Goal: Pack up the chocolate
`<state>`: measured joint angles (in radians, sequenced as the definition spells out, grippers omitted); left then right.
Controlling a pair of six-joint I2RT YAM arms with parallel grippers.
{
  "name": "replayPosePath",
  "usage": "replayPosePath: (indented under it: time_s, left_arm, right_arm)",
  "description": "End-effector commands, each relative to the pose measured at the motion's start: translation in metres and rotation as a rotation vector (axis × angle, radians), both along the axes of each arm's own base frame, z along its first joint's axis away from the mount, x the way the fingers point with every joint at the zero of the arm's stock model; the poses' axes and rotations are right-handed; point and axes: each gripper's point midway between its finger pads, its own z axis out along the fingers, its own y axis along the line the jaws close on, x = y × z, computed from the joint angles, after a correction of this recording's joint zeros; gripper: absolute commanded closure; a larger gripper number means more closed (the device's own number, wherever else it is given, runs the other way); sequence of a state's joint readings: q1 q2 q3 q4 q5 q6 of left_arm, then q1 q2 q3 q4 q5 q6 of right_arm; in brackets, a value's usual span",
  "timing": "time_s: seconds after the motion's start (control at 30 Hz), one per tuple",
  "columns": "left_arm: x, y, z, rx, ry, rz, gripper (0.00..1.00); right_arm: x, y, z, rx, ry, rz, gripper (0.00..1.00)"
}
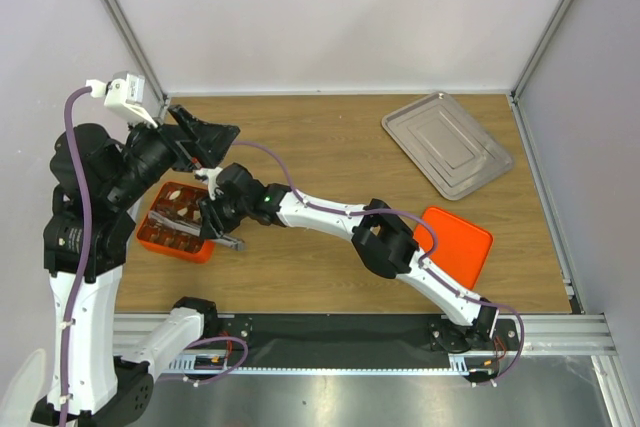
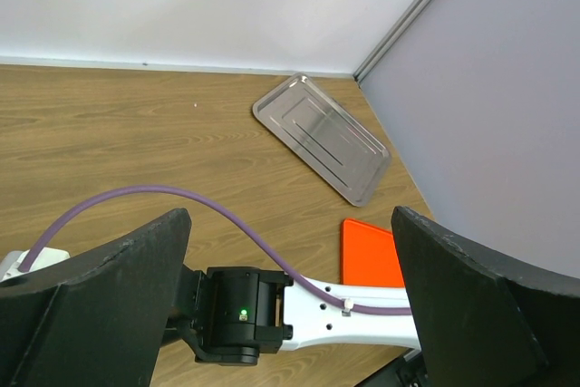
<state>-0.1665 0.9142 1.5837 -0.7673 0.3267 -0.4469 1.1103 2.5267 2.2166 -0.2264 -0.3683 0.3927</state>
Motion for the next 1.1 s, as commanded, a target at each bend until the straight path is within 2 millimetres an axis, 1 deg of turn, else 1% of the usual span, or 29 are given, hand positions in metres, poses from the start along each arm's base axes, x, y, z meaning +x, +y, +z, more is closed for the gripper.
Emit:
replayPosePath:
  time_s: [0.0,0.27,0.43,0.5,0.6,0.63,0.7,0.73,0.8,0.83,0.9,0.93,0.97,1.0,1.03,1.07]
  left_arm:
    - [0.001,-0.002,0.008,-0.023,-0.024,-0.012,0.0]
    - [0.002,-0.001,0.008,-0.021,-0.023,-0.006,0.0]
    - [0.002,0.0,0.009,-0.019,-0.023,0.0,0.0]
    - [0.003,0.001,0.009,-0.015,-0.02,0.006,0.0]
    - [0.003,0.003,0.011,-0.002,-0.024,0.021,0.0]
    - [0.004,0.004,0.011,-0.001,-0.02,0.025,0.0]
    - [0.004,0.005,0.012,0.001,-0.021,0.033,0.0]
    - [0.003,0.005,0.013,-0.004,-0.022,0.033,0.0]
    - [0.001,0.003,0.015,-0.014,-0.025,0.022,0.0]
    - [0.0,0.003,0.016,-0.022,-0.026,0.018,0.0]
    - [0.0,0.002,0.016,-0.023,-0.023,0.018,0.0]
    - [0.002,0.003,0.014,-0.019,-0.014,0.019,0.0]
    - [0.002,0.003,0.014,-0.016,-0.016,0.019,0.0]
    - [0.002,0.001,0.014,-0.015,-0.012,0.008,0.0]
    - [0.003,-0.001,0.011,-0.013,-0.002,-0.004,0.0]
    - [0.003,-0.003,0.01,-0.013,0.002,-0.013,0.0]
  right_arm:
    - [0.009,0.011,0.028,0.079,-0.03,-0.005,0.56]
    - [0.014,0.01,0.037,0.1,-0.039,-0.013,0.58]
    - [0.018,0.007,0.05,0.127,-0.053,-0.018,0.6]
    - [0.021,0.003,0.058,0.14,-0.057,-0.024,0.6]
    - [0.025,-0.001,0.064,0.148,-0.064,-0.03,0.61]
    - [0.024,-0.004,0.07,0.161,-0.07,-0.029,0.61]
    - [0.028,-0.008,0.074,0.17,-0.071,-0.034,0.62]
    - [0.029,-0.011,0.081,0.185,-0.078,-0.033,0.62]
    - [0.032,-0.015,0.088,0.203,-0.077,-0.033,0.62]
    - [0.035,-0.018,0.099,0.228,-0.087,-0.033,0.62]
    - [0.034,-0.024,0.098,0.223,-0.077,-0.033,0.62]
    - [0.038,-0.025,0.107,0.25,-0.092,-0.037,0.62]
    - [0.039,-0.03,0.113,0.256,-0.099,-0.039,0.62]
    - [0.039,-0.032,0.118,0.266,-0.1,-0.035,0.62]
    - [0.046,-0.037,0.123,0.276,-0.102,-0.044,0.62]
    - [0.047,-0.041,0.127,0.284,-0.097,-0.046,0.62]
